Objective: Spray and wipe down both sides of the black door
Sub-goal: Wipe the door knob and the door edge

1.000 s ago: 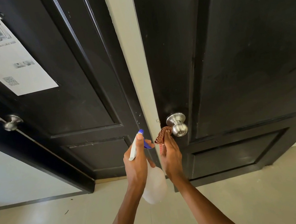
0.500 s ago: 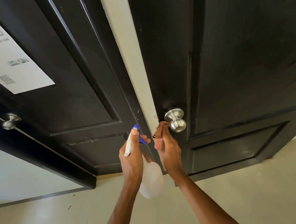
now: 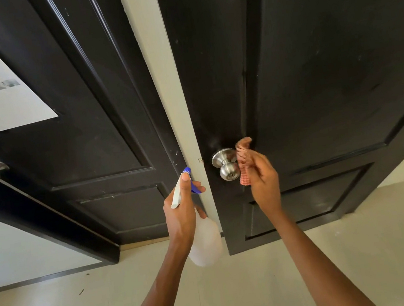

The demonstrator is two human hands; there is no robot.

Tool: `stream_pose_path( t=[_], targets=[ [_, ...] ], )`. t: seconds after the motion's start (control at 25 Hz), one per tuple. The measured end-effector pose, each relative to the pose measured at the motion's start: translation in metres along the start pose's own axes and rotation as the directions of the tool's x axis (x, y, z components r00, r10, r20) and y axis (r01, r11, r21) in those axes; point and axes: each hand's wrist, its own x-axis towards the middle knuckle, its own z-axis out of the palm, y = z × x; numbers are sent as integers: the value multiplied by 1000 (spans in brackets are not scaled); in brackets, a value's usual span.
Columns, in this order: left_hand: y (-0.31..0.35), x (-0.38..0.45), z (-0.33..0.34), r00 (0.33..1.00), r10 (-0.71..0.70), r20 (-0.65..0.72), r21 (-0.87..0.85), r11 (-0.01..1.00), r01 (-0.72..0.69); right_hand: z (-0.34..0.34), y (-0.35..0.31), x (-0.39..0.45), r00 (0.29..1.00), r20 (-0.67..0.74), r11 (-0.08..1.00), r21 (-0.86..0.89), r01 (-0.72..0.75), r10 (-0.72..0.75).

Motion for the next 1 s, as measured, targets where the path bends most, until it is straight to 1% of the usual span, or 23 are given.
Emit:
stream_pose_path(
  t=[0.08, 0.16, 0.2, 0.24, 0.28, 0.32, 0.36, 0.4, 0.44, 0.48, 0.52, 0.6, 0.68, 0.72, 0.76, 0.8, 0.84, 0.88, 0.92, 0.96, 1.0],
  targets=[
    [-2, 0, 3, 1000, -9, -8, 2, 1000, 9, 16, -7, 8, 987, 105, 962, -231, 144, -122],
    [-3, 1, 2, 999, -27, -27, -13, 1000, 27, 29, -10, 10, 948, 219, 860, -410, 303, -230],
    [-3, 1, 1, 999, -32, -29, -17, 999, 31, 33, -14, 12, 919, 298, 796, -475, 376, -257],
    [-1, 2, 0, 999, -31, -24, -14, 999, 30, 34, -21, 14, 899, 361, 740, -529, 416, -248],
    [-2, 1, -1, 999, -30, -19, -17, 999, 30, 33, -24, 15, 892, 389, 710, -560, 426, -229],
    [-3, 1, -2, 999, -29, -21, -24, 999, 29, 31, -26, 16, 898, 379, 708, -571, 416, -222],
    [-2, 1, -3, 999, -25, -27, -30, 999, 24, 27, -28, 15, 916, 335, 731, -564, 384, -222],
    [-1, 1, -5, 999, -17, -37, -31, 999, 16, 23, -28, 14, 945, 261, 784, -538, 311, -196],
    [-2, 2, -6, 999, -7, -46, -29, 1000, 6, 18, -28, 14, 977, 167, 848, -491, 200, -134],
    [-3, 3, -8, 999, 0, -52, -24, 1000, -1, 14, -28, 15, 996, 80, 899, -433, 69, -38],
    [-5, 3, -10, 999, 0, -52, -21, 1000, -1, 10, -27, 18, 998, 11, 929, -365, -50, 58],
    [-7, 2, -11, 999, -12, -48, -17, 1000, 11, 6, -24, 24, 982, -41, 944, -268, -190, 186],
    [-7, -1, -10, 999, -13, -41, -12, 1000, 12, 9, -25, 25, 961, -61, 934, -228, -275, 268],
    [-6, -2, -10, 999, -12, -38, -13, 1000, 12, 12, -25, 22, 953, -89, 928, -217, -303, 290],
    [-6, -3, -11, 999, -10, -38, -16, 1000, 9, 15, -27, 17, 952, -126, 932, -204, -301, 280],
    [-7, -4, -12, 999, -5, -41, -21, 1000, 4, 17, -27, 10, 961, -153, 947, -190, -257, 230],
    [-7, -4, -14, 999, 3, -44, -25, 1000, -4, 19, -26, 4, 978, -157, 966, -199, -166, 136],
    [-7, -4, -16, 999, 7, -48, -26, 1000, -8, 20, -25, 0, 992, -122, 966, -253, -56, 25],
    [-6, -5, -18, 999, 6, -49, -23, 1000, -7, 19, -23, -2, 997, -46, 939, -341, 44, -63],
    [-7, -6, -18, 999, 2, -49, -20, 1000, -3, 17, -22, -1, 993, 53, 896, -428, 119, -106],
    [-7, -6, -18, 999, -4, -46, -20, 1000, 3, 14, -23, 1, 983, 145, 855, -490, 171, -113]
  ],
)
